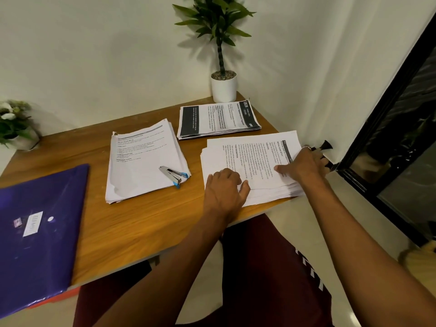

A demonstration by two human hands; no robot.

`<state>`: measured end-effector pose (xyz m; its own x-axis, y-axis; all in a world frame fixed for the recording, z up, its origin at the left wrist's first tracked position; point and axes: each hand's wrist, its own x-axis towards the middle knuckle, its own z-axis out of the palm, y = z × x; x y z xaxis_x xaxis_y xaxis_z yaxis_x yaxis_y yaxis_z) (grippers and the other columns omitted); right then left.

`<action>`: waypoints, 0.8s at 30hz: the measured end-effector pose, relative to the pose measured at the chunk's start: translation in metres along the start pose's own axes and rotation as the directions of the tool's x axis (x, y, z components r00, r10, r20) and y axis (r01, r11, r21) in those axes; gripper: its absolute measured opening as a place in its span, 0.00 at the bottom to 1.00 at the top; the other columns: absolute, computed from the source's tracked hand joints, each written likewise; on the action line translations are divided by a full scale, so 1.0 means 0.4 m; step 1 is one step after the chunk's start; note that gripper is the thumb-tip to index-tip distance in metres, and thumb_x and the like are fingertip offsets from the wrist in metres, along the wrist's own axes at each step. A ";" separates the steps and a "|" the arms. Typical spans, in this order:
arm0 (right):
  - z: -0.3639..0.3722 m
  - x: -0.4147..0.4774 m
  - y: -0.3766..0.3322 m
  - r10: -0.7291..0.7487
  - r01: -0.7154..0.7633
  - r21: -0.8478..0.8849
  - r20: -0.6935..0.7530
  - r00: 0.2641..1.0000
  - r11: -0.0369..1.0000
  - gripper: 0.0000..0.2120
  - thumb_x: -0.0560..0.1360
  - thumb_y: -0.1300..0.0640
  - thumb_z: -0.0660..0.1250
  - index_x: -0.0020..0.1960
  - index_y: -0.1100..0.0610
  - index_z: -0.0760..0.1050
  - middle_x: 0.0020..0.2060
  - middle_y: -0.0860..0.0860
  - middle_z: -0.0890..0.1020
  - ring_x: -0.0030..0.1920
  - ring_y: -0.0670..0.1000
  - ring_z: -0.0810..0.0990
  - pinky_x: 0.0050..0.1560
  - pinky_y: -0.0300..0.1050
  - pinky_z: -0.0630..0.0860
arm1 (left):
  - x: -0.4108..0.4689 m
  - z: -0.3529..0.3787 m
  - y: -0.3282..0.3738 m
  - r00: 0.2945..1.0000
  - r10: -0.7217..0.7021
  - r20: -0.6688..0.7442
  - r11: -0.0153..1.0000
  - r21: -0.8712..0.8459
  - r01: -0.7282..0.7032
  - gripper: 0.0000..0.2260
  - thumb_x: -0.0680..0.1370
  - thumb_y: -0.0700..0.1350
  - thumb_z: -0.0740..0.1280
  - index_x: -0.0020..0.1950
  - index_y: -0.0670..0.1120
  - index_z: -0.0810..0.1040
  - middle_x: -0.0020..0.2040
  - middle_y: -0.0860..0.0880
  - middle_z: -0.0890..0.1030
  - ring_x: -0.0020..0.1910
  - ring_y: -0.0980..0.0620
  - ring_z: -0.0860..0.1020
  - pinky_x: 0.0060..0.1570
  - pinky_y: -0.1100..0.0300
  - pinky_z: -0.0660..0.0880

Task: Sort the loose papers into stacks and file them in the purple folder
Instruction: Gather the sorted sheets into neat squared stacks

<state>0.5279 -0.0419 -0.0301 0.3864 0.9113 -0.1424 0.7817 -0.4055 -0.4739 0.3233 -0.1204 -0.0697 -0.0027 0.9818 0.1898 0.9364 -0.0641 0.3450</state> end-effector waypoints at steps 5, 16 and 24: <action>0.006 -0.010 -0.001 -0.037 0.033 -0.075 -0.044 0.998 0.997 0.41 0.67 0.39 0.79 0.70 0.58 0.68 0.70 0.63 0.67 0.70 0.64 0.67 0.65 0.62 0.70 | -0.002 0.002 -0.001 1.000 0.002 -0.012 1.000 -0.006 -0.002 0.16 0.82 0.59 0.59 0.60 0.51 0.79 0.63 0.52 0.79 0.60 0.51 0.75 0.67 0.51 0.72; 0.016 -0.024 -0.001 -0.101 0.094 -0.079 -0.093 0.991 0.992 0.42 0.67 0.42 0.81 0.70 0.60 0.67 0.68 0.62 0.66 0.64 0.62 0.74 0.58 0.58 0.77 | -0.006 -0.003 0.000 0.999 0.010 -0.038 1.000 -0.021 -0.011 0.15 0.82 0.56 0.60 0.61 0.50 0.78 0.62 0.52 0.80 0.59 0.52 0.75 0.67 0.52 0.72; 0.011 0.000 0.047 -0.035 0.022 -0.188 -0.067 0.997 0.982 0.52 0.62 0.23 0.71 0.71 0.58 0.68 0.71 0.64 0.70 0.71 0.65 0.67 0.69 0.60 0.65 | -0.007 -0.005 -0.004 0.999 0.006 -0.046 1.000 -0.023 -0.007 0.15 0.82 0.56 0.60 0.60 0.50 0.79 0.61 0.52 0.80 0.58 0.52 0.76 0.66 0.54 0.72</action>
<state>0.5406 -0.0491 -0.0430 0.3907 0.9181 -0.0670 0.8681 -0.3917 -0.3049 0.3211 -0.1233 -0.0689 -0.0134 0.9721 0.2340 0.9279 -0.0750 0.3651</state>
